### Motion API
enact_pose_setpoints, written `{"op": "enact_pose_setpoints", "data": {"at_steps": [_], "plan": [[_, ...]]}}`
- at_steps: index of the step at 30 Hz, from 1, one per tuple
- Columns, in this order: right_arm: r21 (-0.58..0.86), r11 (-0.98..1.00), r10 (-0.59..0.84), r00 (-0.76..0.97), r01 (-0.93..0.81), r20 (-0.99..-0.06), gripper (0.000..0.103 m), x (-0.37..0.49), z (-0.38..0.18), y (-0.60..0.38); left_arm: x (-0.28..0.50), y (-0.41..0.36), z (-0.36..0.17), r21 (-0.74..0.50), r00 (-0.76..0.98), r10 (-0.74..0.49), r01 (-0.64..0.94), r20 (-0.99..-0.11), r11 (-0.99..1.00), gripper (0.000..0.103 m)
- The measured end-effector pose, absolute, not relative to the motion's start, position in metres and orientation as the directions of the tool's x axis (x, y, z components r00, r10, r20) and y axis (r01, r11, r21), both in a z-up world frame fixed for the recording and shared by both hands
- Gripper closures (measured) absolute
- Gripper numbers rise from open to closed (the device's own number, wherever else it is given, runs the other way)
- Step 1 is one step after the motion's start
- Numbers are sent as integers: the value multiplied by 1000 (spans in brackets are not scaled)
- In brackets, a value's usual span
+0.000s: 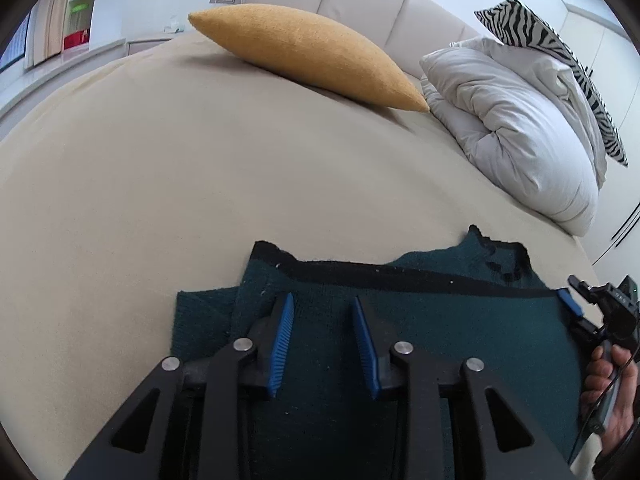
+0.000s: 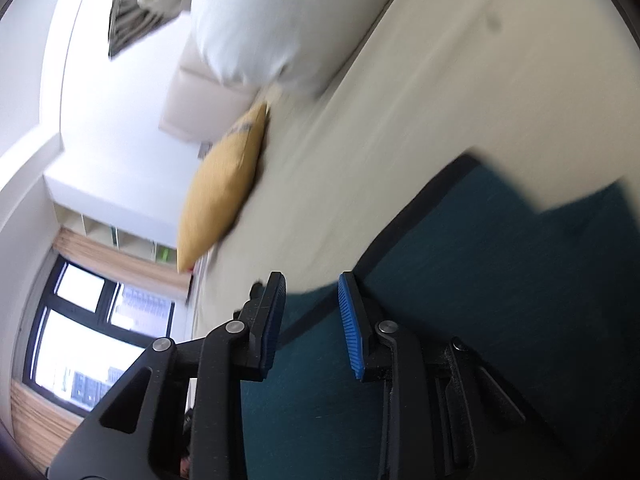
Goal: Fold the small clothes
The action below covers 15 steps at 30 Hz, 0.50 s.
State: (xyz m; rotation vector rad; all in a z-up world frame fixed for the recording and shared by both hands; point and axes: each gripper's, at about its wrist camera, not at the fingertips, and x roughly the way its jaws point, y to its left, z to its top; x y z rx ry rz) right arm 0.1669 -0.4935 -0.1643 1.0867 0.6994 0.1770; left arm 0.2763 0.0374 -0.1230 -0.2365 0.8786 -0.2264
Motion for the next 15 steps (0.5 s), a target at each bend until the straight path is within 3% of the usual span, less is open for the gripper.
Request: {"op": "enact_pose_setpoints", "data": {"at_steps": [4, 7, 10, 15], "plan": [[795, 542, 343, 793, 271, -504, 76, 148, -152, -519, 273, 36, -123, -256, 620, -262, 102, -739, 961, 69], [654, 673, 197, 769, 344, -608, 71, 128, -122, -520, 274, 33, -123, -228, 623, -243, 105, -744, 968, 69], [635, 728, 246, 765, 259, -595, 71, 113, -98, -493, 273, 31, -122, -213, 625, -233, 107, -745, 971, 68], [629, 778, 451, 703, -7, -550, 70, 89, -74, -404, 272, 28, -123, -187, 629, -216, 113, -747, 976, 68]]}}
